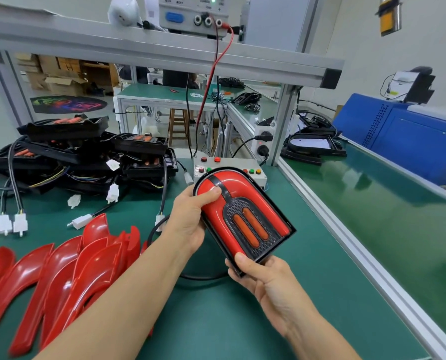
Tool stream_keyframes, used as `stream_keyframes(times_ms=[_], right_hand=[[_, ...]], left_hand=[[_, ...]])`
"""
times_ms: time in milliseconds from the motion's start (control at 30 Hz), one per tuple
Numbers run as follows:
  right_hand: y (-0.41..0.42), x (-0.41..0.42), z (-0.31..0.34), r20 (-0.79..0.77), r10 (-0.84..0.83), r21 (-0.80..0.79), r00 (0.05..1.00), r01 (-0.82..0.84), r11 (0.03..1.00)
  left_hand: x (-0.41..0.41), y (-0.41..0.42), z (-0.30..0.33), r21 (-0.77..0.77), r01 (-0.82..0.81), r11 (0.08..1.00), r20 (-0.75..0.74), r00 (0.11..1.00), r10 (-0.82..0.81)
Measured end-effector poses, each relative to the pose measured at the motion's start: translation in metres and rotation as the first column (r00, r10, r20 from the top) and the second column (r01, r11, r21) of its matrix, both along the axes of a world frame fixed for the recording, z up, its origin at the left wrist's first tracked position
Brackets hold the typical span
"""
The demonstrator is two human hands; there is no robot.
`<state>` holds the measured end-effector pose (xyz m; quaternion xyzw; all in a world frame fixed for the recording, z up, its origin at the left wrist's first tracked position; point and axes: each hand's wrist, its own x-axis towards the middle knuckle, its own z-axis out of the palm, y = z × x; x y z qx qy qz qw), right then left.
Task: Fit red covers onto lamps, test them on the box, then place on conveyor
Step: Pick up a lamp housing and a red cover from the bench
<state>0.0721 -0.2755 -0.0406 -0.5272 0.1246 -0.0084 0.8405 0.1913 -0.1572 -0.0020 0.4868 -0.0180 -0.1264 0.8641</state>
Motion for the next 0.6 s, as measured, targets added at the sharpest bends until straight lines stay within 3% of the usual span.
stream_keyframes(times_ms=[200, 300, 400, 500, 600], right_hand=[[-0.011, -0.006, 0.007, 0.019, 0.093, -0.033, 0.995, -0.093, 0.995], [-0.024, -0.005, 0.006, -0.022, -0.051, -0.123, 0.998, 0.048, 0.991], [-0.038, -0.003, 0.009, 0.064, -0.139, -0.243, 0.988, 0.151, 0.958], [-0.049, 0.001, 0.018, 0.149, -0.042, -0.334, 0.988, 0.09, 0.938], [-0.06, 0.006, 0.024, 0.121, 0.124, -0.313, 0.985, -0.081, 0.946]], left_hand=[[0.001, -0.001, 0.004, -0.037, 0.061, 0.997, 0.023, 0.998, -0.06], [0.004, -0.002, 0.009, -0.046, 0.105, 0.993, 0.05, 0.993, -0.102], [0.004, -0.006, 0.013, -0.003, 0.135, 0.991, 0.079, 0.988, -0.134], [0.004, -0.009, 0.017, 0.033, 0.172, 0.985, 0.093, 0.98, -0.174], [0.006, -0.009, 0.021, 0.059, 0.205, 0.977, 0.114, 0.971, -0.21]])
